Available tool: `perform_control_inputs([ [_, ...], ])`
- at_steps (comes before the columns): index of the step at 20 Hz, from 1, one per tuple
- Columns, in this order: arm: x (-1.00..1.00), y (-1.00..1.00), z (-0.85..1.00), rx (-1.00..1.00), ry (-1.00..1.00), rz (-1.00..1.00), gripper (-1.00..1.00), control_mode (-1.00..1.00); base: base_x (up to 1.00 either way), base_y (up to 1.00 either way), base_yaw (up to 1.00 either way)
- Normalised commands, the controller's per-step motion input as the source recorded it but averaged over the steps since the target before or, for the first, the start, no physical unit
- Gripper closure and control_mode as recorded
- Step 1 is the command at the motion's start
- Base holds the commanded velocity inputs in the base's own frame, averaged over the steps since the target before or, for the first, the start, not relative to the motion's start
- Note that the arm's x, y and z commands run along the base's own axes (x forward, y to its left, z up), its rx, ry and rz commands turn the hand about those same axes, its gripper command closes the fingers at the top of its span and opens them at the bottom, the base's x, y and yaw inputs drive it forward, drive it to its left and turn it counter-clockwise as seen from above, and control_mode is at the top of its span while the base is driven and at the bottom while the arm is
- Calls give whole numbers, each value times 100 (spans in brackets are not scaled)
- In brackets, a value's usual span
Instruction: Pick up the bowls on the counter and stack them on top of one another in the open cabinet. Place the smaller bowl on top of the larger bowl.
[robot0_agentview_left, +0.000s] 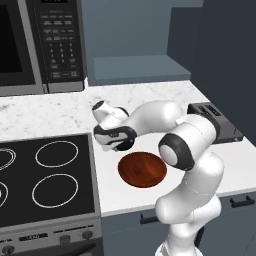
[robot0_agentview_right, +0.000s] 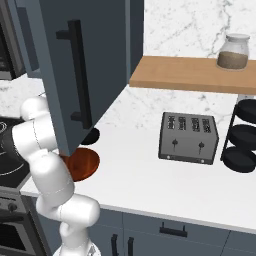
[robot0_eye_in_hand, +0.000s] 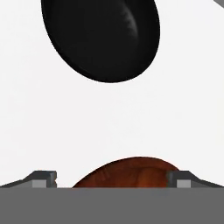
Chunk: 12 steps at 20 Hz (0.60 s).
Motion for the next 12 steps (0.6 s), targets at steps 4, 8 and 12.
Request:
perform_control_inputs([
  [4,44,0,-31,0,-2,0,-100,-100,0,0,0],
  [8,36,0,-31,0,-1,0,-100,-100,0,0,0],
  [12,36,0,-36,0,-1,0,-100,-100,0,0,0],
])
